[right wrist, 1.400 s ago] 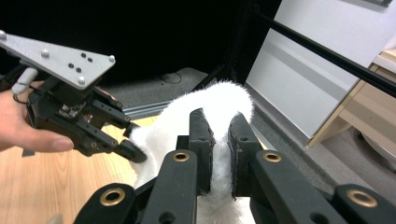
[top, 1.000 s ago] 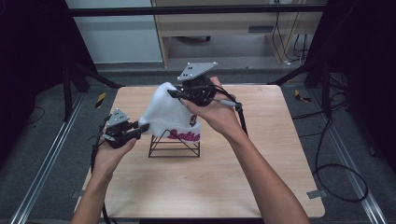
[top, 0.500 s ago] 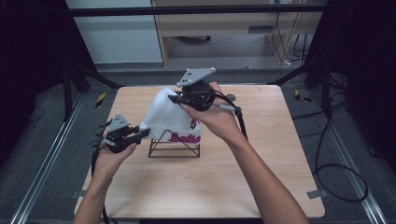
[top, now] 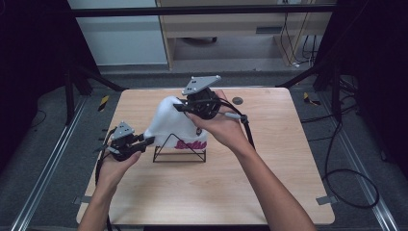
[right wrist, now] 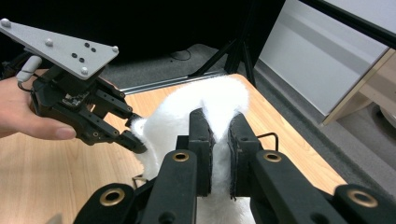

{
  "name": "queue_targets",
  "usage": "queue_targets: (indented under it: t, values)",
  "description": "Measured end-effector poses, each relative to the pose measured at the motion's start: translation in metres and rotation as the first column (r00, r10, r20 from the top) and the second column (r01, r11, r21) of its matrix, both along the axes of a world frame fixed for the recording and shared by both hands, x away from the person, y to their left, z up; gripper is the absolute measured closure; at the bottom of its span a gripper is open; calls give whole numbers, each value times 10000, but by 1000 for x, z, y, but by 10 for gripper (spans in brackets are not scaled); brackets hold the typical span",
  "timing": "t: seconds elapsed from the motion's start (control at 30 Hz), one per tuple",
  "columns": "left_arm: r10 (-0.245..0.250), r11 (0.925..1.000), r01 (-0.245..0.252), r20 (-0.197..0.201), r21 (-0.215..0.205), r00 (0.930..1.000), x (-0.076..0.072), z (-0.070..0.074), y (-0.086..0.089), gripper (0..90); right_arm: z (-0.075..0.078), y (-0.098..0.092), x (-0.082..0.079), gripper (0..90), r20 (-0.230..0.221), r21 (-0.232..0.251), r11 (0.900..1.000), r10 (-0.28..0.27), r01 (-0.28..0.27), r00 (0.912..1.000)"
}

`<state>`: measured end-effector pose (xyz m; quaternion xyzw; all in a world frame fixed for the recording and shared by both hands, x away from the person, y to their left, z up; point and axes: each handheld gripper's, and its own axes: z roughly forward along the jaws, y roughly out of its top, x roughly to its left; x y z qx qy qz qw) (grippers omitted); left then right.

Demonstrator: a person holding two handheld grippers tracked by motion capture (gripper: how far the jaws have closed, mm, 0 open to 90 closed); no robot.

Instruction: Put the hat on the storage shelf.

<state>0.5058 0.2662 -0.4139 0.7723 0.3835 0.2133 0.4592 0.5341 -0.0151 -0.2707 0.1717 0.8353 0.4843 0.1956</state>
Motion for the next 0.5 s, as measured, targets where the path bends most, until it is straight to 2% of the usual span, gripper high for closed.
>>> queue_targets:
  t: [0.23,0.5]
  values:
    - [29,10000,-29,-127,12,9999,-1,-7,2,675,-6,2,-2,828,-143,-114,9999,50,-51,9999]
    - [124,9999,-126,-374,-47,9992,-3,-21,7,667,-20,9,-4,828,-374,-363,9992,122,-136,9992]
